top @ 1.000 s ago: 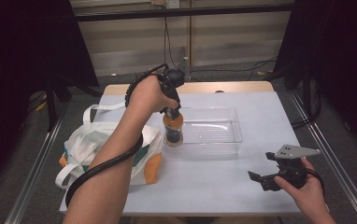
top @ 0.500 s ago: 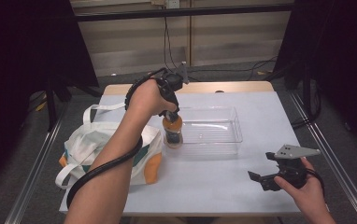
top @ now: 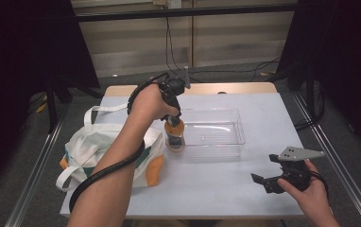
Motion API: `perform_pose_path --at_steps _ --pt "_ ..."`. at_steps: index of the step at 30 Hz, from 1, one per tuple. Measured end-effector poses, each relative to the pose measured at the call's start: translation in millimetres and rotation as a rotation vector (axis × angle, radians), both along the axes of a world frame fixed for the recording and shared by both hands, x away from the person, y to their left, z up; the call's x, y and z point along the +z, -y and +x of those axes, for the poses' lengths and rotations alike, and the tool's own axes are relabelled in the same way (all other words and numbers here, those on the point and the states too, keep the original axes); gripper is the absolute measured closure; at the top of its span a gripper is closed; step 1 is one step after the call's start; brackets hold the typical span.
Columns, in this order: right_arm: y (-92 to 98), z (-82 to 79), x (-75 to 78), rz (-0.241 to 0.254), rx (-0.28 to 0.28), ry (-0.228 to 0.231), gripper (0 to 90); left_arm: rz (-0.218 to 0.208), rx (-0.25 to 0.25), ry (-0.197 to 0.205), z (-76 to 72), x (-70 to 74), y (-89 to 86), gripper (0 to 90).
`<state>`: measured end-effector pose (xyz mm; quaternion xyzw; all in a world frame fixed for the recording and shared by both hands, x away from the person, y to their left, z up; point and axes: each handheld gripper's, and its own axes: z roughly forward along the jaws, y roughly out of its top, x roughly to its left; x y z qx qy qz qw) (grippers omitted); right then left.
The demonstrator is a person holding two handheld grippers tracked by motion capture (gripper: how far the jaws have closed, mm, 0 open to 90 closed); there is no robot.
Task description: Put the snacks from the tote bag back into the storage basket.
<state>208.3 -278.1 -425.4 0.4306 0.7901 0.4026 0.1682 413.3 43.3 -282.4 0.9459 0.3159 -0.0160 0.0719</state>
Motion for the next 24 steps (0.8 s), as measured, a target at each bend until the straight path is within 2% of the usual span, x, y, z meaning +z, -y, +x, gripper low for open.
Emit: perform_pose_path --at_steps 2,4,12,14,15,24 --pt "-0.3 -0.1 0.1 0.001 -0.002 0.001 4.0 0.004 -0.014 0.002 0.8 -0.9 0.0 59.2" --pt "-0.3 -0.1 0.1 0.001 -0.001 0.001 4.0 0.002 -0.005 0.008 -0.5 -2.0 1.1 59.2" --pt "0.0 0.0 0.3 -0.002 -0.003 0.004 3.9 0.006 0.0 -0.005 0.9 -6.1 1.1 59.2" --pt "0.1 0.0 0.2 -0.002 -0.004 0.004 3.9 0.006 -0.014 -0.009 2.1 -7.3 0.6 59.2" --pt "0.2 0.1 0.3 -0.003 -0.004 0.005 3.9 0.004 0.007 -0.01 0.4 -8.3 1.4 59.2" --pt "0.1 -0.1 1.0 -0.002 0.0 0.007 3.8 0.01 0.001 -0.009 0.5 -9.1 1.9 59.2"
